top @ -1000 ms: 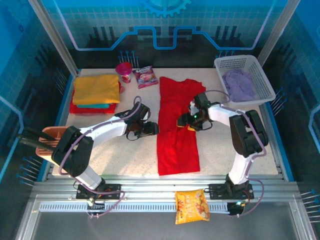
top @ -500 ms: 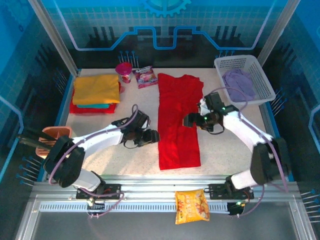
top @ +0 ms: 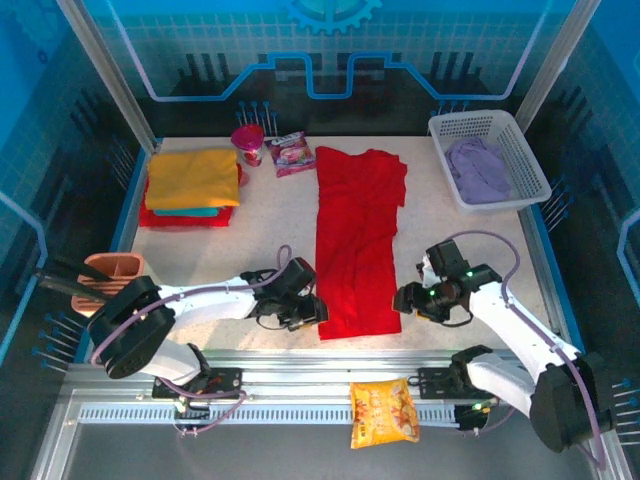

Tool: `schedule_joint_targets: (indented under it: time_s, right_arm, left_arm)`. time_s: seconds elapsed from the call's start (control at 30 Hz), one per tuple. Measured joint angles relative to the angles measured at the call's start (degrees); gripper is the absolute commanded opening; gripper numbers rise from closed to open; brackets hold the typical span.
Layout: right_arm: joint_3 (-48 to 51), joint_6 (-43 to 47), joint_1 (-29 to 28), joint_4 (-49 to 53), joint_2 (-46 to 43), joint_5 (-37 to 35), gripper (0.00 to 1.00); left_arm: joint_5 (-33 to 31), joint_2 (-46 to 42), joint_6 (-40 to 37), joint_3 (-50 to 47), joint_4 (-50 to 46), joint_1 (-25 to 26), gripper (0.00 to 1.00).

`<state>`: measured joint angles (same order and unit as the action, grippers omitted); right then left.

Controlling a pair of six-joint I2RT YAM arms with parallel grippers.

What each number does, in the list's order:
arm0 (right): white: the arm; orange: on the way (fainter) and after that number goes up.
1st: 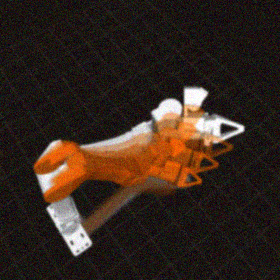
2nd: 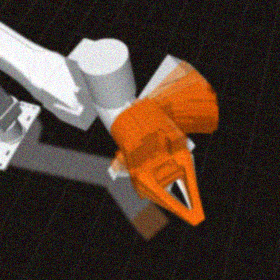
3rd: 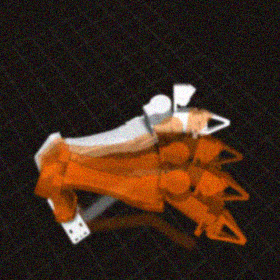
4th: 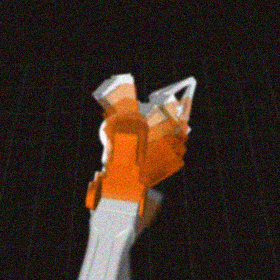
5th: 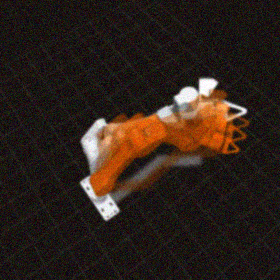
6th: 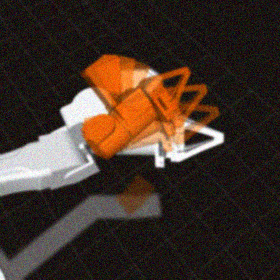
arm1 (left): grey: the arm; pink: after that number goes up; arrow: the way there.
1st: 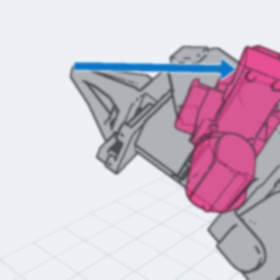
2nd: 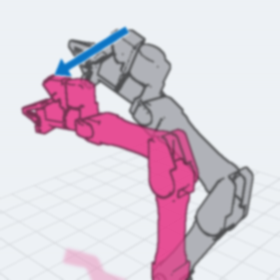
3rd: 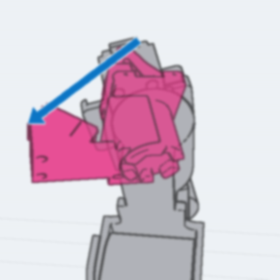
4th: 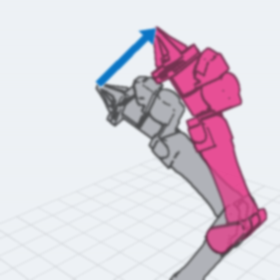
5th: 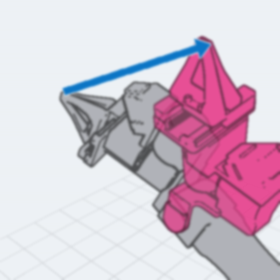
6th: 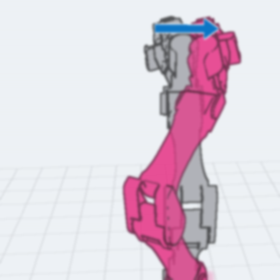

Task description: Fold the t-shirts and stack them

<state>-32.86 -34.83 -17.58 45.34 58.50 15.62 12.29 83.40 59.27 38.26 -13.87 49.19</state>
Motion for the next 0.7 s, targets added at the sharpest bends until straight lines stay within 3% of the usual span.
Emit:
schedule_joint_targets:
  time_s: [0.17, 0.47, 0.7]
  right_arm:
    - [3.8, -2.0, -2.3, -2.2, 0.7, 0.0, 0.57]
    - [5.7, -5.2, -6.7, -8.9, 5.8, -0.2, 0.44]
    - [5.8, -7.7, -9.3, -10.3, 7.9, -1.9, 0.41]
  left_arm:
    - [-1.4, 2.8, 2.4, 0.3, 1.3, 2.1, 0.4]
    - [-3.1, 3.8, 4.5, 1.8, 0.6, 3.3, 0.39]
    - [-4.2, 4.6, 5.6, 2.2, 0.9, 4.2, 0.36]
